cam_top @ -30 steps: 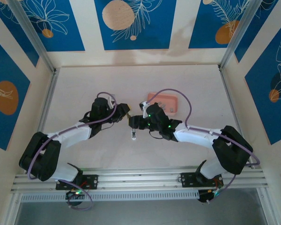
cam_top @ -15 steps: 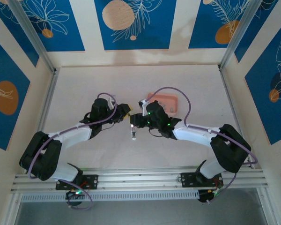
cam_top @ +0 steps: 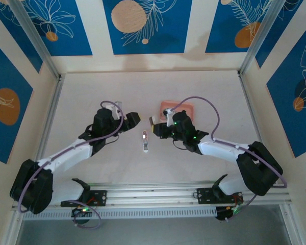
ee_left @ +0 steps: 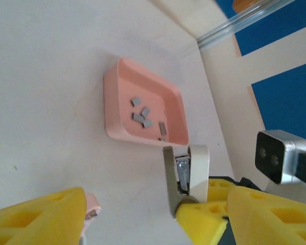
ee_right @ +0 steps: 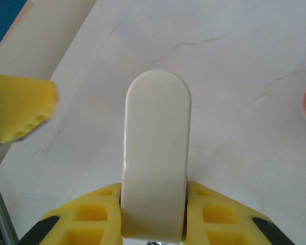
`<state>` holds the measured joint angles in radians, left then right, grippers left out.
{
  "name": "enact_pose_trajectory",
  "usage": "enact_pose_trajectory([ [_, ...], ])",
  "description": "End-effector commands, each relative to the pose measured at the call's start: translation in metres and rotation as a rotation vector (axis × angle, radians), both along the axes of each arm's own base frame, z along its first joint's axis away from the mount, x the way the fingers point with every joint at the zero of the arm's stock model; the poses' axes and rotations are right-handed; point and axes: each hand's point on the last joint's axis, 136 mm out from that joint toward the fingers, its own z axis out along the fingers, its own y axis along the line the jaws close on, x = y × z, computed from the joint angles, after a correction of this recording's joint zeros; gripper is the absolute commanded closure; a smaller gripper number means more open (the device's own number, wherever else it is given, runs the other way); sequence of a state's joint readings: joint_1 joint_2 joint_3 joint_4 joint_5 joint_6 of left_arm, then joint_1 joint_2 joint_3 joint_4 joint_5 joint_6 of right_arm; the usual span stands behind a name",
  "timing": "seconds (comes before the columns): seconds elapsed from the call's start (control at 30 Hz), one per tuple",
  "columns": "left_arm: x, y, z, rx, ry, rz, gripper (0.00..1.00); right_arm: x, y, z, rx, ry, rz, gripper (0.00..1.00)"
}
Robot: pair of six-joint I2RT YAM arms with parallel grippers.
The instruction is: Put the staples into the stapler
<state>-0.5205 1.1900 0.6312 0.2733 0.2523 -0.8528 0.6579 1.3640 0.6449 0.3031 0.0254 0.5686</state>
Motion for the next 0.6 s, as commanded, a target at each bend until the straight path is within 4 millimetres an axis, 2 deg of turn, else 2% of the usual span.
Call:
enact_pose_trajectory([
  [0.0,-0.003,0.013,0.0,0.177,-0.212,-0.022,0.27,0.001,-0.004,0.03,0.065,-0.121,0.089,0.88],
  [0.1,-0.012,0.008,0.01,0.235,-0.387,-0.114,0.3,-0.001,-0.008,0.048,0.1,-0.193,0.171,0.89],
  [0.2,-0.031,-0.008,0.02,0.277,-0.583,-0.291,0.32,-0.004,-0.009,0.063,0.094,-0.259,0.257,0.89],
  [0.33,-0.049,-0.022,0.025,0.315,-0.733,-0.462,0.33,-0.006,-0.013,0.076,0.09,-0.29,0.342,0.89],
  [0.47,-0.066,-0.033,0.029,0.318,-0.829,-0.605,0.34,-0.016,-0.013,0.085,0.071,-0.37,0.45,0.89],
  [0.57,-0.079,-0.037,0.032,0.317,-0.925,-0.688,0.39,-0.029,-0.01,0.093,0.074,-0.444,0.571,0.88],
])
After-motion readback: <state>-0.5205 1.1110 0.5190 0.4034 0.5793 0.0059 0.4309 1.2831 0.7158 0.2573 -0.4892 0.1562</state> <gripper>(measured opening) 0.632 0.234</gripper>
